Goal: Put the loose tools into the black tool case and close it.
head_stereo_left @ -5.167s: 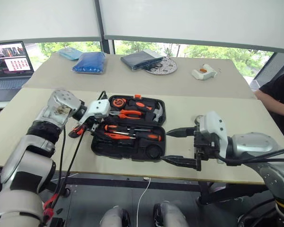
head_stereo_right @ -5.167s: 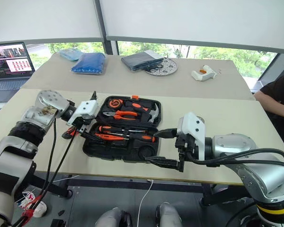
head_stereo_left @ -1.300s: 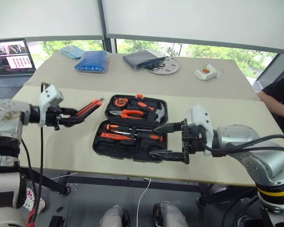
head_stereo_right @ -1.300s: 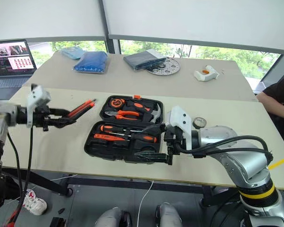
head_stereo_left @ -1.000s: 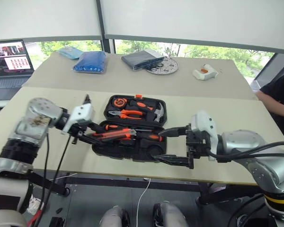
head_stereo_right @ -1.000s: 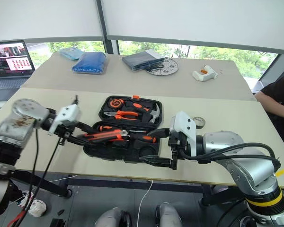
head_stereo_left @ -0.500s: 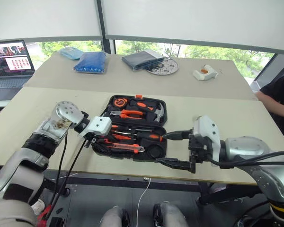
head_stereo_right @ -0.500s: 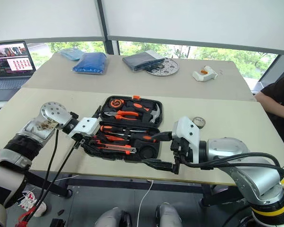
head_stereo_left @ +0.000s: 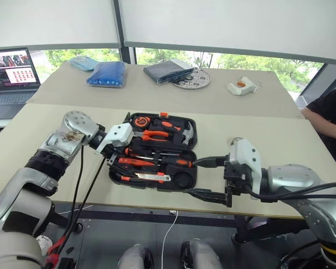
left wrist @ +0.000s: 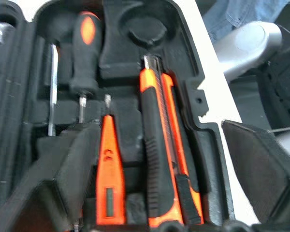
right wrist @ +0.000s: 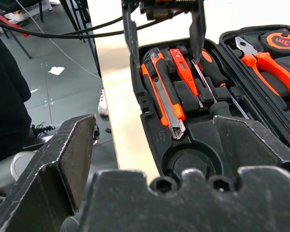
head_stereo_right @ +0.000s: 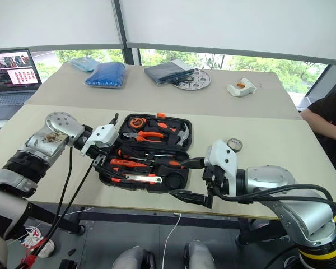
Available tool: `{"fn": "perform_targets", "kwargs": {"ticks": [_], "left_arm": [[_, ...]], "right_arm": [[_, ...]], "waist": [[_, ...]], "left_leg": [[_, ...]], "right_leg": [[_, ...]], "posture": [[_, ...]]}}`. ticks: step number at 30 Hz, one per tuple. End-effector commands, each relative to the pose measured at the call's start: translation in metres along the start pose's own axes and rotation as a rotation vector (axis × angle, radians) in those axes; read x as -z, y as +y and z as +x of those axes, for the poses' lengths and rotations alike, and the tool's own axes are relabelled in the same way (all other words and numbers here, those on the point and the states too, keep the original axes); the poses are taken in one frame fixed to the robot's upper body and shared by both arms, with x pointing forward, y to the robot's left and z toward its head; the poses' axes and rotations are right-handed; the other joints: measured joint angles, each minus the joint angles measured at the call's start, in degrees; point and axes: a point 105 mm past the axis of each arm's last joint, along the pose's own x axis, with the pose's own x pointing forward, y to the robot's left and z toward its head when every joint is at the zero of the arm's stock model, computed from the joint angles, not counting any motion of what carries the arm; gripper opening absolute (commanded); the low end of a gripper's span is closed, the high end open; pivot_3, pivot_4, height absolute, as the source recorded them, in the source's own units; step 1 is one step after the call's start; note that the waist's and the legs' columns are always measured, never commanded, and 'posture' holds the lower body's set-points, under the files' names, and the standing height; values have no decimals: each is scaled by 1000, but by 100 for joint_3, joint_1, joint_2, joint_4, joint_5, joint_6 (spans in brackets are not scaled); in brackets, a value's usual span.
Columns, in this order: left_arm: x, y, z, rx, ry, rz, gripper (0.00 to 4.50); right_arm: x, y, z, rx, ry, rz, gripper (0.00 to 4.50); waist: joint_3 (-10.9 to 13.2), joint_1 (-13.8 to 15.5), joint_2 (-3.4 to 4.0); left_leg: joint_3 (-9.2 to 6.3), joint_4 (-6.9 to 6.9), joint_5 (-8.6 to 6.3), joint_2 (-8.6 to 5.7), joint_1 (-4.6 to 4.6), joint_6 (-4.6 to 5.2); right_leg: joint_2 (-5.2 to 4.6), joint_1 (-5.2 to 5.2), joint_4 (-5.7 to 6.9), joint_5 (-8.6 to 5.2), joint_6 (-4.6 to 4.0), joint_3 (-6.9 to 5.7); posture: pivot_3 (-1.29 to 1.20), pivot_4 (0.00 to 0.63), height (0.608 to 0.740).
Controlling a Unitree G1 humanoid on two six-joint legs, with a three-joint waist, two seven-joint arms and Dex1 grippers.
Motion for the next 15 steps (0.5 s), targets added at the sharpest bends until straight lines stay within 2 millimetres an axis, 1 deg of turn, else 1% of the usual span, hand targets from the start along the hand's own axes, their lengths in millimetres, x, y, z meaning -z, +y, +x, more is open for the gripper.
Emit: {"fn": "perform_targets", "kwargs": {"ticks": [1,5,6,8,9,11,15], "left_arm": [[0,2,-5,-21,22,54,2574],[8,-1,-2,-10,51,71,1136],[9,-2,-2,-8,52,70,602],[12,-5,0,2,63,73,120],[14,-6,1,8,69,73,49],[23,-10,5,25,109,77,49],[44,-20,7,67,218,111,49]], "right_arm": [[-8,2,0,-19,-14,-35,4500],[-9,1,1,-20,-14,-37,4500],[-9,1,1,-21,-13,-37,4500],[-10,1,1,-21,-14,-36,4500],[-10,1,1,-21,-14,-36,4500],[-10,1,0,-20,-14,-35,4500],[-11,0,0,-17,-14,-32,4500]], "waist": [[0,-3,0],[0,-1,0],[0,1,0],[0,1,0],[0,1,0],[0,1,0],[-1,0,2]], "left_leg": [[0,0,0,0,0,0],[-1,0,0,0,0,0],[-1,0,0,0,0,0],[-2,0,0,0,-1,0],[-2,0,0,0,-1,0],[-2,0,0,0,-1,1],[-5,0,0,0,9,0]], "right_leg": [[1,0,-1,0,0,0],[1,0,-2,0,0,-1],[0,0,-2,0,0,-1],[-1,1,-4,0,0,-2],[-1,1,-4,0,0,-2],[-1,1,-4,0,-1,-4],[-2,14,-7,0,-1,-6]], "posture": [[0,150,718],[0,150,718],[0,150,718],[0,150,718],[0,150,718],[0,150,718],[0,150,718]]}}
